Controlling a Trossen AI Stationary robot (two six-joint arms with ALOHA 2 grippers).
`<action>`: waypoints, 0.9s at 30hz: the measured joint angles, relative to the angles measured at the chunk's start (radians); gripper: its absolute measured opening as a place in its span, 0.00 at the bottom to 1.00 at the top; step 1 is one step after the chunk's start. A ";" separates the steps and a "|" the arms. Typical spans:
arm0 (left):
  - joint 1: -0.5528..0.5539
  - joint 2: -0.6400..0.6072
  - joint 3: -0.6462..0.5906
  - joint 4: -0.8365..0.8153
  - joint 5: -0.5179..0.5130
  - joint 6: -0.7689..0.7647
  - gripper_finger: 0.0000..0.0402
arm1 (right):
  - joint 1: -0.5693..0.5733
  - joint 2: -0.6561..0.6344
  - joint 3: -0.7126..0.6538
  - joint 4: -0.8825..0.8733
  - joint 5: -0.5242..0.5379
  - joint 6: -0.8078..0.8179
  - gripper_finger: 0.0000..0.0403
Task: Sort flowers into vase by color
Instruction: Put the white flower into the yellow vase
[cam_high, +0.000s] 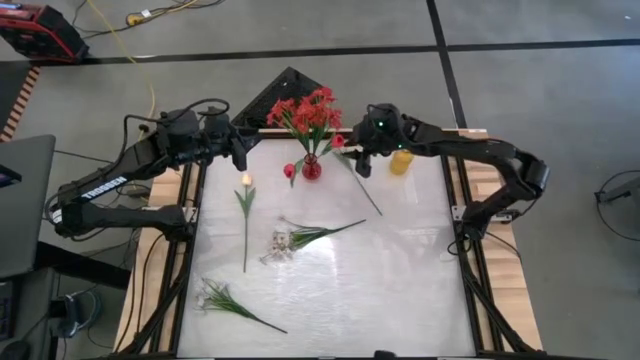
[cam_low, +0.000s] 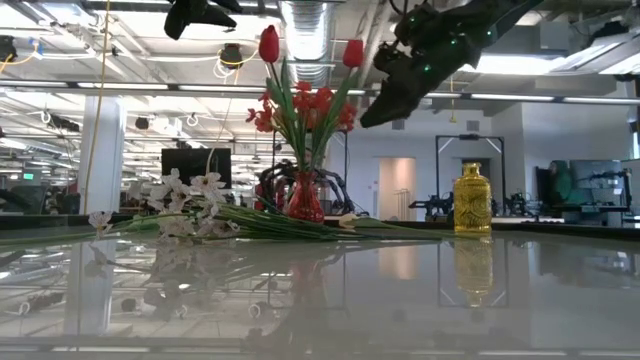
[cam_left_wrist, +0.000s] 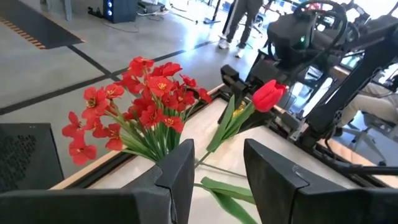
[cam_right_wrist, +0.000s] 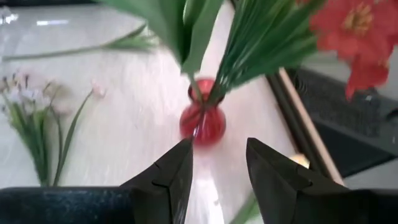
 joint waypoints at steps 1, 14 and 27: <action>0.000 0.000 0.000 0.000 0.000 0.007 0.32 | -0.002 -0.005 0.000 -0.023 0.000 -0.001 0.44; -0.044 0.031 -0.047 -0.053 0.002 0.007 0.32 | 0.010 0.101 0.000 -0.349 0.043 0.162 0.44; -0.084 0.030 -0.093 -0.060 0.004 -0.044 0.32 | -0.002 0.349 0.000 -0.244 0.143 0.317 0.44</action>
